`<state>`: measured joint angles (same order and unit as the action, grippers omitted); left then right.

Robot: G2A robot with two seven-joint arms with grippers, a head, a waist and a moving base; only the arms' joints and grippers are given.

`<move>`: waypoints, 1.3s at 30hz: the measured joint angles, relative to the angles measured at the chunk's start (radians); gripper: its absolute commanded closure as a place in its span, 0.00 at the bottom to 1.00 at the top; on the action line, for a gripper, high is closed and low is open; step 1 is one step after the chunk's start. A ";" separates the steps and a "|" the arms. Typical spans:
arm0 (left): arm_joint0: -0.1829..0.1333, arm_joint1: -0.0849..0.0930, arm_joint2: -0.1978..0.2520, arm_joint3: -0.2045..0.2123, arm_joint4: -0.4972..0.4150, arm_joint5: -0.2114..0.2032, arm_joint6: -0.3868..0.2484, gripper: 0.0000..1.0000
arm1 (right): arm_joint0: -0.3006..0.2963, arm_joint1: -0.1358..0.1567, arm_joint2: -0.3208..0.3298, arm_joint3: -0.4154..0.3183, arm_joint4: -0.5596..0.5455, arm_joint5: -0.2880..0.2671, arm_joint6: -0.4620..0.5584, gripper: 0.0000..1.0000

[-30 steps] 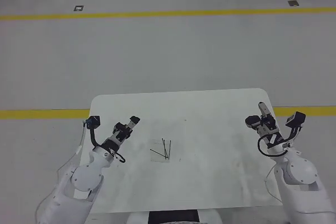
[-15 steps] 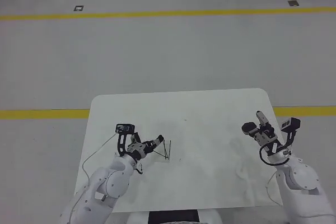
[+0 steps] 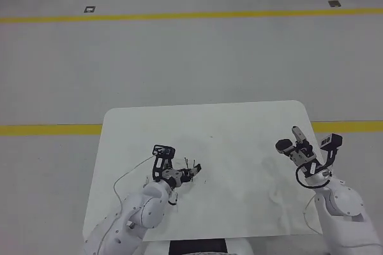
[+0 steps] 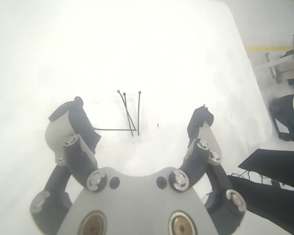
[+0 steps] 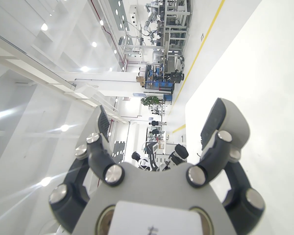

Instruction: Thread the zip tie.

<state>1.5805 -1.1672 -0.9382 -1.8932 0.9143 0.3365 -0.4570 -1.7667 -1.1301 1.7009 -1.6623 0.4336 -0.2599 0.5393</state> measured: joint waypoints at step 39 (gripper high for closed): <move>-0.050 -0.165 -0.079 0.000 0.159 0.003 -0.458 0.00 | 0.000 0.000 0.000 0.000 0.000 0.000 0.000 0.00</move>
<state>1.5306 -1.3320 -1.0171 -1.8935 1.0738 0.3400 -0.9154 -1.7667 -1.1301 1.7010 -1.6623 0.4336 -0.2600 0.5393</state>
